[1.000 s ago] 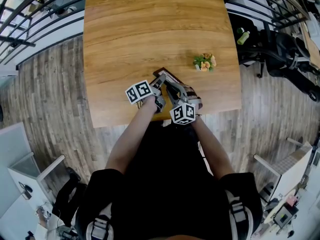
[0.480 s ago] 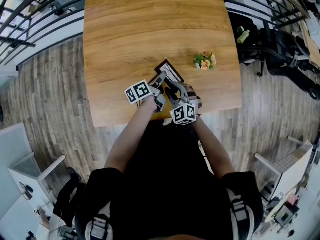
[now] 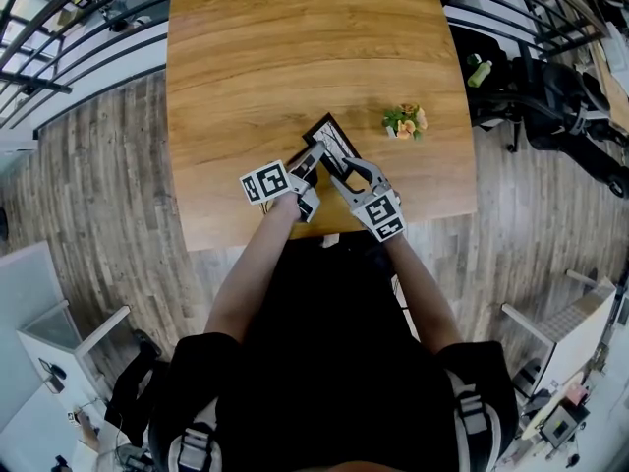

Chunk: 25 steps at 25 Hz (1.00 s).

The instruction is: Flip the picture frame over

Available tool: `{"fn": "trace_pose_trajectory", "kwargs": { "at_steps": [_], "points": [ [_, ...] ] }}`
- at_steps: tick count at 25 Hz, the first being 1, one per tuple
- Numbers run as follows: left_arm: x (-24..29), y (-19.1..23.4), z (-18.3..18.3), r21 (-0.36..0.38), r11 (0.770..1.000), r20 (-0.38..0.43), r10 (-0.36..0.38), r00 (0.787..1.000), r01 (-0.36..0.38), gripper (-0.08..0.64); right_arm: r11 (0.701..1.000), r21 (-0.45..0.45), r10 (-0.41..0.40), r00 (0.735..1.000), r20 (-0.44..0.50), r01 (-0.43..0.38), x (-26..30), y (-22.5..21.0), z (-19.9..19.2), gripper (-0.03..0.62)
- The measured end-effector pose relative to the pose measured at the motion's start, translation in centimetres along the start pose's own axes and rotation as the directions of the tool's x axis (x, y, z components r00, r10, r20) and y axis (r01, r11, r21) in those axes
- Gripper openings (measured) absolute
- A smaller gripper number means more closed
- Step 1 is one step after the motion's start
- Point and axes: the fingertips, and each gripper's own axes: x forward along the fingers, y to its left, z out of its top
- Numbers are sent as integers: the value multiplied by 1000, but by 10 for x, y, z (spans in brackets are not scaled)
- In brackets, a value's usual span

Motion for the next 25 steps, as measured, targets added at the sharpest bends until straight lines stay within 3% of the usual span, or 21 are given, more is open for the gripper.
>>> {"fn": "trace_pose_trajectory", "kwargs": {
  "at_steps": [4,7,11,16,20,25],
  "points": [
    [-4,-2,0,12,1000,-6,-10,1000,10,94,998,62,26,999,41,-28,-5,-4,-1,166],
    [-10,-3,1,38,999,-26,-18,1000,19,94,988,155,-27,998,52,19,-7,-25,-5,161],
    [-18,-8,-1,62,997,-65,-47,997,50,94,976,210,-56,998,7,53,-5,-56,-19,155],
    [-29,-13,-3,61,993,-98,-93,991,99,94,926,366,81,996,32,-87,3,-66,-30,199],
    [-30,-19,-11,51,987,-147,-143,979,152,94,909,402,104,994,45,-113,-1,-71,-35,196],
    [-32,-16,-22,37,988,-188,-138,972,148,94,854,475,184,977,103,-211,-5,-59,-37,198]
  ]
}}
